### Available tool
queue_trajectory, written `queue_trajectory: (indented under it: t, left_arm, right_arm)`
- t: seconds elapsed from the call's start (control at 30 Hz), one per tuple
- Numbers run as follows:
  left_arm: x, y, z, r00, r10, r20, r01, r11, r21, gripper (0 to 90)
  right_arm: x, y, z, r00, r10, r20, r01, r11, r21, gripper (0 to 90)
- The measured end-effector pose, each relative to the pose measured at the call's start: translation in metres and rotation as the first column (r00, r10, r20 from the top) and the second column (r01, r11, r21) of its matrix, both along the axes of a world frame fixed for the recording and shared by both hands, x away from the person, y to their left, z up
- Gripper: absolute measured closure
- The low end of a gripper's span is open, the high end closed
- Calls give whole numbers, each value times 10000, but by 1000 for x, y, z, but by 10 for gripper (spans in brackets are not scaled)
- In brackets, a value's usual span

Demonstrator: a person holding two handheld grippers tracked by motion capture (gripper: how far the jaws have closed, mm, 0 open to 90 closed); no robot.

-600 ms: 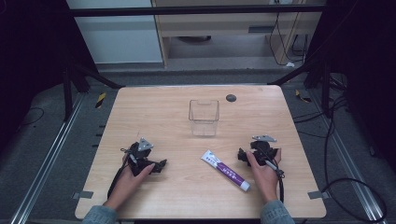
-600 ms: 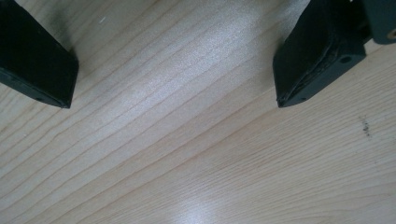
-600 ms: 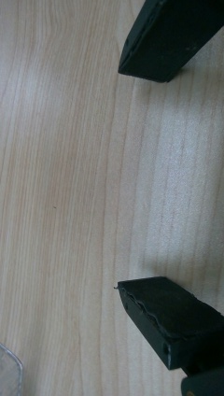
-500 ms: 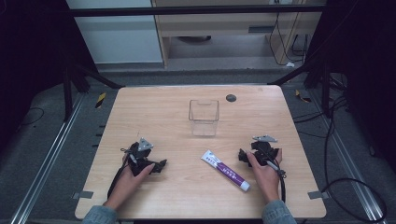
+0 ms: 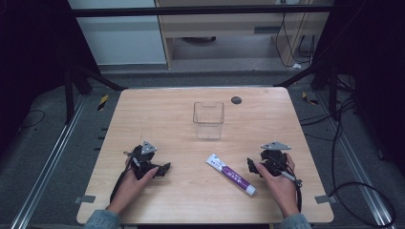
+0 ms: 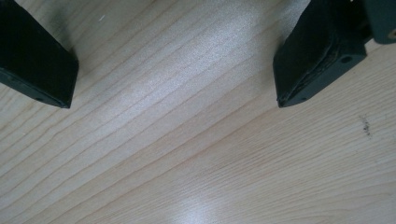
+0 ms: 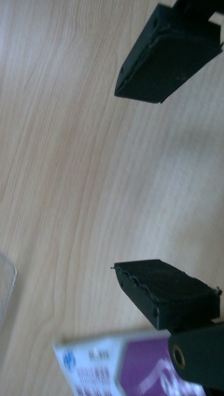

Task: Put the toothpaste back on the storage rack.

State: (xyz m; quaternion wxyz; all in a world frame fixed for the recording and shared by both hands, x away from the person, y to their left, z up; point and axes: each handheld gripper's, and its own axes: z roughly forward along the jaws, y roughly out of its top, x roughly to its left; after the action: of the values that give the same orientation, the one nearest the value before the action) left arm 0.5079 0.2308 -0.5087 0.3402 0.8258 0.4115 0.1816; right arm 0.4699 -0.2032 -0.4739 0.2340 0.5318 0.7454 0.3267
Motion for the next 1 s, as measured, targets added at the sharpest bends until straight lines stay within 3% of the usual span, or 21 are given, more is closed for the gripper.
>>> queue_trajectory:
  t: [0.2, 0.3, 0.33, 0.83, 0.87, 0.93, 0.97, 1.0]
  left_arm:
    - [0, 0, 0, 10000, 4, 1, -4, 10000, 3, 0]
    - [0, 0, 0, 10000, 5, 2, -5, 10000, 0, 0]
    - [0, 0, 0, 10000, 3, 2, -3, 10000, 1, 0]
    - [0, 0, 0, 10000, 5, 2, -5, 10000, 0, 0]
    - [0, 0, 0, 10000, 2, 1, -2, 10000, 2, 0]
    - [0, 0, 0, 10000, 3, 0, -3, 10000, 0, 0]
    - [0, 0, 0, 10000, 4, -1, -4, 10000, 0, 0]
    - [0, 0, 0, 10000, 4, -1, -4, 10000, 0, 0]
  right_arm:
    - [-16, 14, 15, 9944, 1013, -294, -1020, 9946, -208, 208]
    - [-20, 22, 21, 9880, 1482, -428, -1497, 9882, -338, 245]
    - [-22, 28, 24, 9823, 1799, -518, -1822, 9823, -441, 267]
    - [-20, 59, 27, 9480, 2873, -1371, -3017, 9483, -987, 355]
    - [-19, 63, 29, 9404, 3041, -1524, -3223, 9398, -1134, 378]
    - [-19, 65, 29, 9384, 3081, -1565, -3272, 9379, -1155, 385]
    - [-17, 69, 29, 9301, 3237, -1736, -3464, 9302, -1215, 411]
    - [-17, 69, 29, 9301, 3237, -1736, -3464, 9302, -1215, 411]
